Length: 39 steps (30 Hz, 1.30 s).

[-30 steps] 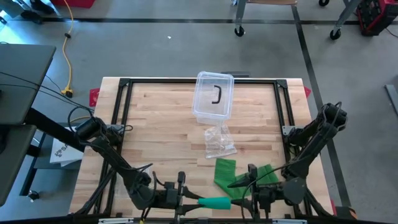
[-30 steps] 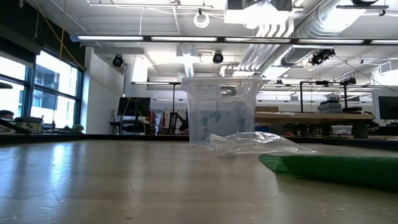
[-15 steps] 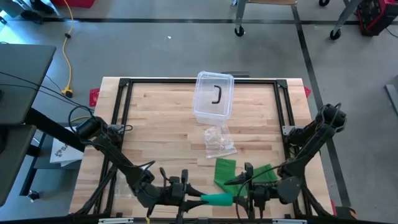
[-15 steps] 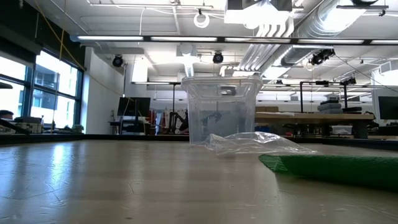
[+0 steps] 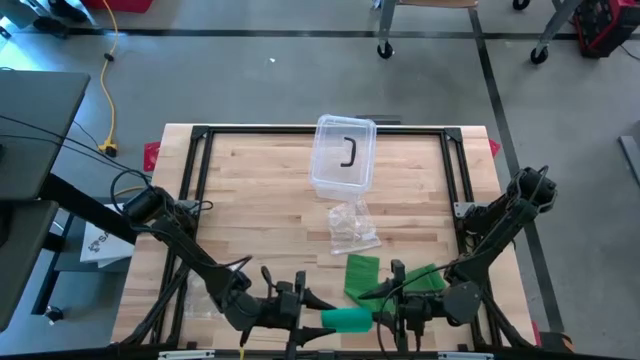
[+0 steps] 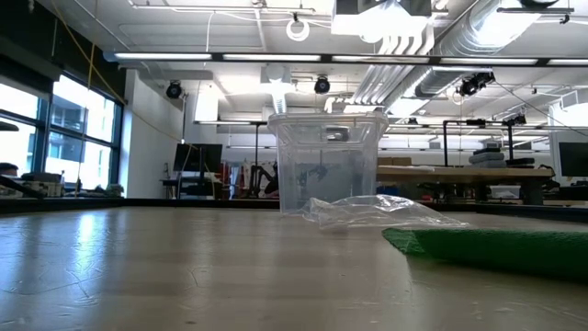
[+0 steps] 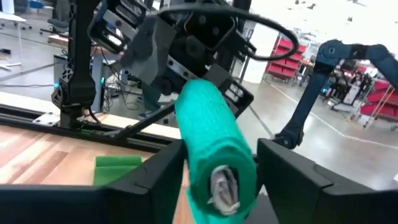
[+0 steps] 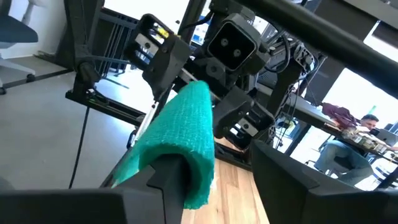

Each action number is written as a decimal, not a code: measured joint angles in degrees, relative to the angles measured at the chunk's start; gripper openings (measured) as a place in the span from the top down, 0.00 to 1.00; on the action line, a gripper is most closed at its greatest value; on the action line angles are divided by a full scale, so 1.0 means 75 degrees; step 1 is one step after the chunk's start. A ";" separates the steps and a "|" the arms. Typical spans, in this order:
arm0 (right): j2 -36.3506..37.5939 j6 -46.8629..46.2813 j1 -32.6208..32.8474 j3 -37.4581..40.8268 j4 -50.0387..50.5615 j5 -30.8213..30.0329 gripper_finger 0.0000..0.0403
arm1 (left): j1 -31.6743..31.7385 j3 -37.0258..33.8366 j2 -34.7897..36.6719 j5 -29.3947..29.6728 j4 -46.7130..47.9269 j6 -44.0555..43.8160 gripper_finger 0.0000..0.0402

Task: Roll bandage
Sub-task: Roll the blue bandage

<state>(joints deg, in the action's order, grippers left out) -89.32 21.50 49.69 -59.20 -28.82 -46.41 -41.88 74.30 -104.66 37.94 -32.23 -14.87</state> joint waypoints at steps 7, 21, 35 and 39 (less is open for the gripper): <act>0.0000 0.0056 -0.0062 0.0000 0.0034 0.0151 0.62 | 0.0327 0.0000 0.0000 -0.0262 -0.0134 -0.0041 0.48; 0.0000 -0.0252 -0.0228 -0.0003 0.0101 -0.0012 0.62 | 0.0600 0.0000 0.0000 -0.0829 -0.0586 -0.0220 0.53; 0.0000 -0.0405 -0.0160 -0.0003 0.0240 -0.0477 0.62 | 0.0608 0.0000 0.0236 -0.0755 -0.0980 0.0656 0.53; 0.0000 -0.0288 0.0120 -0.0003 0.0263 -0.1173 0.62 | 0.0048 0.0009 0.0935 0.0270 0.0090 0.1065 0.53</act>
<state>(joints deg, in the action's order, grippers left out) -89.32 19.33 50.59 -59.22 -26.85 -55.21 -41.52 74.37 -97.65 39.97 -31.55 -6.89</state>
